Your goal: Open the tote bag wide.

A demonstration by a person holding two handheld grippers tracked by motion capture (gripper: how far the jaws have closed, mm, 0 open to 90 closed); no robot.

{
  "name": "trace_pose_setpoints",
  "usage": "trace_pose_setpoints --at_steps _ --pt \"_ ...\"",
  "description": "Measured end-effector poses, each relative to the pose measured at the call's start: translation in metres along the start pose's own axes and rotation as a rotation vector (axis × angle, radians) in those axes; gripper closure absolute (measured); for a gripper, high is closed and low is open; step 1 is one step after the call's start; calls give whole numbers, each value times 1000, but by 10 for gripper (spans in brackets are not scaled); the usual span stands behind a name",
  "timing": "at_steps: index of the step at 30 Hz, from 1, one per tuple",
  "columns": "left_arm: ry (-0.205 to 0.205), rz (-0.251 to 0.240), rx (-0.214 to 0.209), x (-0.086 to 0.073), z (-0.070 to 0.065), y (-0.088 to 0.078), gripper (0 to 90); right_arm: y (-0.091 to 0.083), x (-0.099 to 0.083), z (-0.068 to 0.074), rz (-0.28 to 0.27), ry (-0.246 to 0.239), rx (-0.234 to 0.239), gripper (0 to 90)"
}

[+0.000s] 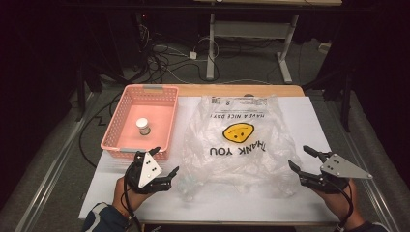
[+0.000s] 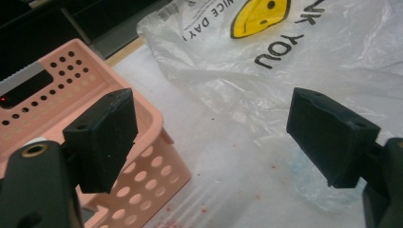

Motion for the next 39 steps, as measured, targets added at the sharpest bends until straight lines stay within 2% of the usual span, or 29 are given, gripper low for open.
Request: trace_pose_setpoints --at_steps 11,22,27,31,35,39 --pt "27 16 -8 1 -6 0 167 1 0 -3 8 -4 -16 329" --pt "25 15 -25 2 -9 0 170 6 2 -13 8 11 -54 343" --pt "30 21 -41 2 -12 2 168 15 11 -31 9 23 -102 367" --pt "28 22 -56 2 -15 3 169 30 17 -51 35 45 -135 371" --pt "30 24 -64 3 -16 4 167 56 22 -74 71 104 -153 386" --pt "26 25 -70 2 -16 5 168 93 20 -96 150 150 -178 397"
Point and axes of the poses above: each handheld gripper's, and its own axes: y roughly forward along the jaws, x roughly out of its top, z roughly to its left, the point moved 4 cm from there along y, roughly forward along the jaws, and after that the axes turned 12 degrees about y, right-handed, at the moved point
